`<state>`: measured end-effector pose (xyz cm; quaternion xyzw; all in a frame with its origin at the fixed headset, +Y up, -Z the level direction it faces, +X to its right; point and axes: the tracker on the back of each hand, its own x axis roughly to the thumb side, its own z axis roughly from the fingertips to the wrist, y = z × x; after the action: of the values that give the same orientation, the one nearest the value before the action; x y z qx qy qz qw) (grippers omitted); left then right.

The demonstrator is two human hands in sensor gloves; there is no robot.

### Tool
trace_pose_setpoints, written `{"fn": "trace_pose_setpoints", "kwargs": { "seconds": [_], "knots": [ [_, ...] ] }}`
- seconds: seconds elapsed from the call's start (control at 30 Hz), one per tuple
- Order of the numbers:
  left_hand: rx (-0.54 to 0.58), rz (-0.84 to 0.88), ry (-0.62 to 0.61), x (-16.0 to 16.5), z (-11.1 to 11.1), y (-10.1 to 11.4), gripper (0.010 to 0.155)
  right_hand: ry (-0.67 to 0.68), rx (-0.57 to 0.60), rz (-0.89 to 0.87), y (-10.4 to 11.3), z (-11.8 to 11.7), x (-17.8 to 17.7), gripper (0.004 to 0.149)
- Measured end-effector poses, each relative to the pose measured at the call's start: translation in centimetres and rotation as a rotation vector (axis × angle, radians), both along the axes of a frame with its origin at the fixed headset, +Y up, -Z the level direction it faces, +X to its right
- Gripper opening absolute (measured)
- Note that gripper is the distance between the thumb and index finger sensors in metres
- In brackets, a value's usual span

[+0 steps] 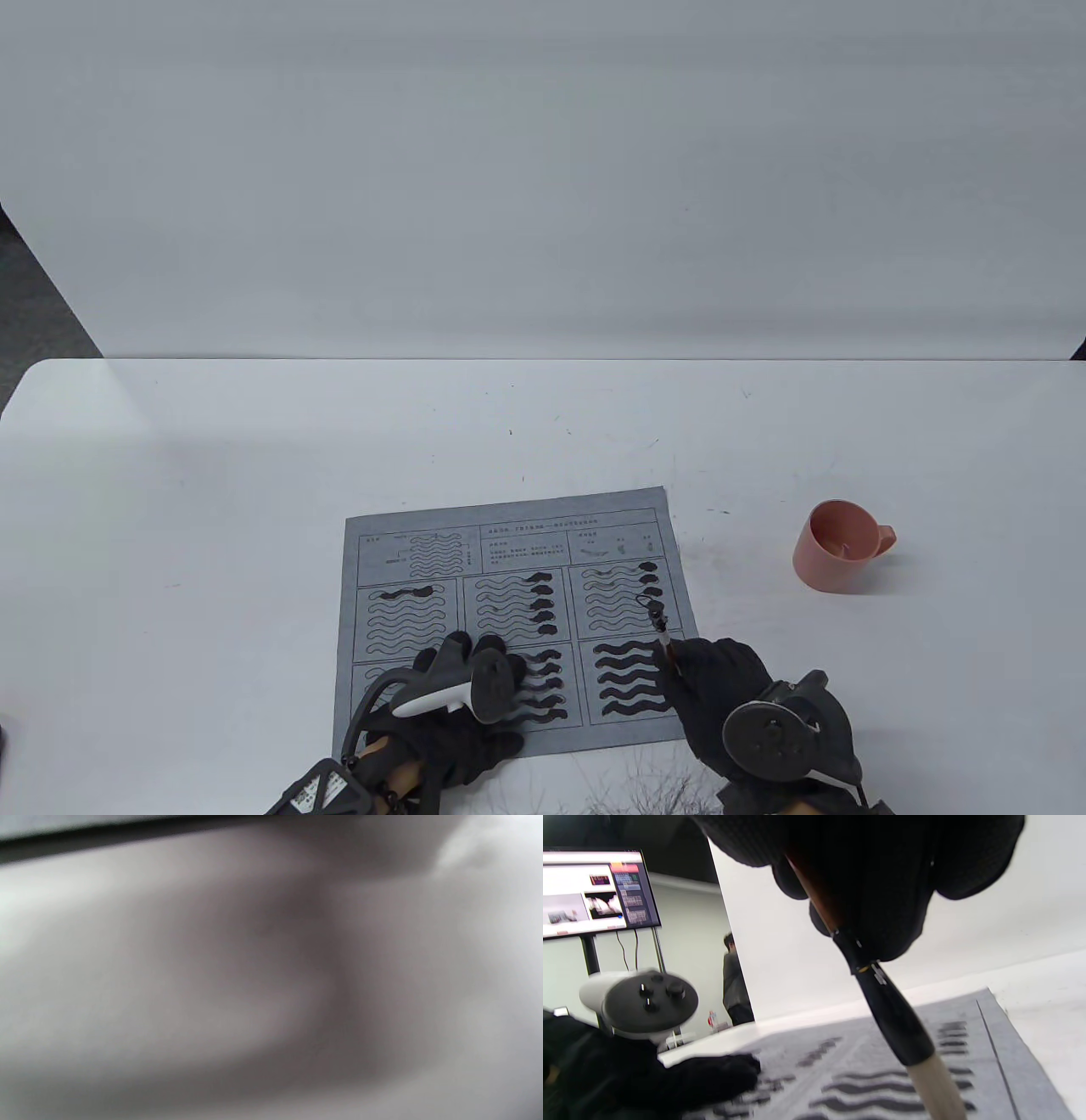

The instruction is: Trace patterns on water writing practice cloth with Chinese brush

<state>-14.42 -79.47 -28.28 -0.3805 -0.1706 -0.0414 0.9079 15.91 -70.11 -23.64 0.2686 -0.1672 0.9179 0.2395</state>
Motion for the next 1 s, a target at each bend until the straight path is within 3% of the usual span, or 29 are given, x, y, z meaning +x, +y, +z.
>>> {"fn": "trace_pose_setpoints", "kwargs": {
  "seconds": [0.2,0.4,0.57,0.7,1.0],
  "knots": [
    [0.002,-0.003,-0.001,0.0,0.0,0.0,0.084,-0.121,0.07,-0.343,2.0,-0.5,4.4,0.041],
    [0.002,-0.004,-0.002,0.0,0.0,0.0,0.084,-0.309,0.127,-0.524,3.1,-1.2,10.1,0.041],
    [0.002,-0.002,-0.002,0.0,0.0,0.0,0.084,-0.503,0.203,-0.678,3.1,-1.1,15.4,0.042],
    [0.001,0.002,-0.001,0.0,0.0,-0.1,0.085,-0.626,0.161,-0.852,1.5,-1.6,18.4,0.042],
    [0.003,0.024,-0.011,-0.1,-0.2,0.0,0.084,-0.726,0.024,-0.693,-2.1,-4.9,19.0,0.042]
  ]
}}
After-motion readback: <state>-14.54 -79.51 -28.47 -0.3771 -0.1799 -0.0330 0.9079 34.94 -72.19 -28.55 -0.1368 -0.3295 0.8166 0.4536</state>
